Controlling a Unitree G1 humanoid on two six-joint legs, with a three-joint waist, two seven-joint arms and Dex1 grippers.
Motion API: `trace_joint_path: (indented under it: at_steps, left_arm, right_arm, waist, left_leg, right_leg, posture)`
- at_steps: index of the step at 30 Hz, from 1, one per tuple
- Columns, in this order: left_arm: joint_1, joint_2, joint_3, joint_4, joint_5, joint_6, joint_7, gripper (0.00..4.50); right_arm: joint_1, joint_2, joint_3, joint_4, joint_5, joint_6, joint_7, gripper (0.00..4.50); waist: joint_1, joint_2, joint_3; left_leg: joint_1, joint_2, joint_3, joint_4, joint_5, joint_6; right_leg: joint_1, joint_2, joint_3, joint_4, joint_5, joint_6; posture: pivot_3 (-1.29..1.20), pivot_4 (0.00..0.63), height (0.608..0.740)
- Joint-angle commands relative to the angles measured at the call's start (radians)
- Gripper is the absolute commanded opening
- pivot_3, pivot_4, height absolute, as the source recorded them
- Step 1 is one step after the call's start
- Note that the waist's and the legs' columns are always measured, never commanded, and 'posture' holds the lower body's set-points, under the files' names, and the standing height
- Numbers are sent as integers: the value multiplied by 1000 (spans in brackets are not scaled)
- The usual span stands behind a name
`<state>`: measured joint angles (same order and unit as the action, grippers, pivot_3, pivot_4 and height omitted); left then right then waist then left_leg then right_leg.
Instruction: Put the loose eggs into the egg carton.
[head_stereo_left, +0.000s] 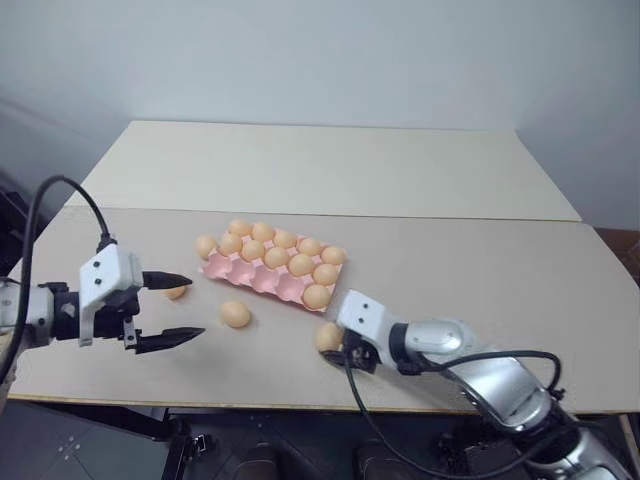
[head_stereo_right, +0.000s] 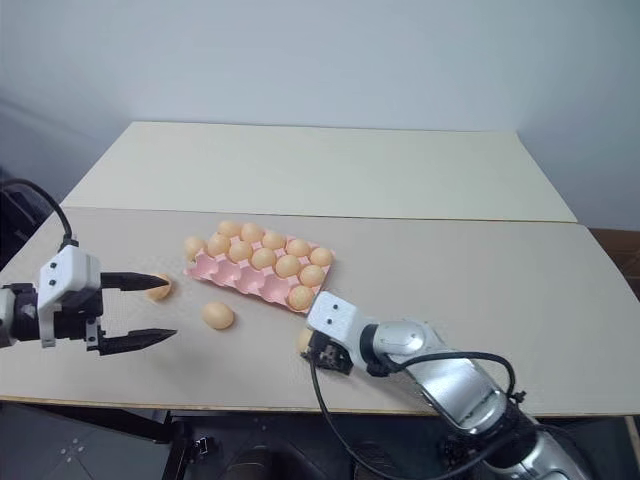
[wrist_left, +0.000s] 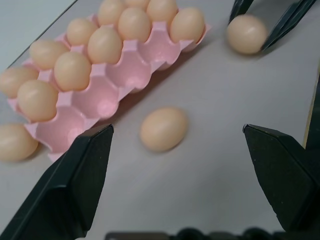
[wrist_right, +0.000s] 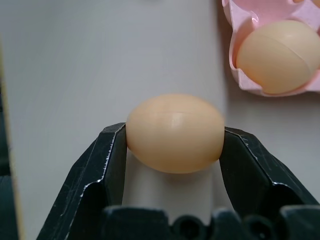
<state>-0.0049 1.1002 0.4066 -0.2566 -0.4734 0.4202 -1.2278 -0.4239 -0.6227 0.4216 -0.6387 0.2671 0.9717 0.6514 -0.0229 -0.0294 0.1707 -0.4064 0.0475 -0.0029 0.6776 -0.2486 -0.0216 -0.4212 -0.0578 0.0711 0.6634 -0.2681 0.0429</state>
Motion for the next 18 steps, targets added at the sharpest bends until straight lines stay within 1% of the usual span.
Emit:
trace_joint_path:
  at_steps: [1,5,7,10,12,18]
  left_arm:
    - [16,30,55,36,34,-33,-5,4500]
    - [29,36,82,72,51,-47,-10,4500]
    - [38,34,90,77,54,-51,-13,4500]
    - [57,29,105,66,51,-47,-13,4500]
    - [68,26,116,55,49,-42,-10,4500]
    - [96,26,143,39,45,-37,-11,4500]
  right_arm:
    - [-55,-8,-85,-70,42,8,22,2603]
    - [-156,45,-54,-5,-18,-102,-5,2603]
    - [-200,86,11,68,-111,-231,-36,2603]
    - [-261,147,95,199,-240,-378,-82,2603]
    - [-287,168,136,272,-322,-454,-106,2603]
    - [-311,224,158,398,-444,-631,-124,2603]
  waist:
    - [-4,0,0]
    - [-17,0,0]
    - [-20,0,0]
    - [-24,-1,0]
    - [-23,0,0]
    - [-21,-1,0]
  left_leg:
    - [0,0,0,0,0,0]
    - [0,0,0,0,0,0]
    - [0,0,0,-1,0,0]
    - [-1,0,0,-1,0,0]
    - [-1,0,0,-1,0,0]
    - [-1,0,0,-1,0,0]
  right_leg:
    - [0,0,0,0,0,0]
    - [0,0,0,0,0,0]
    - [-1,0,0,0,0,0]
    - [-1,0,0,0,0,0]
    - [-1,0,0,0,0,0]
    - [-2,0,0,0,0,-1]
  posture:
    - [0,150,740]
    - [0,150,740]
    - [0,150,740]
    - [0,150,740]
    - [0,150,740]
    - [0,150,740]
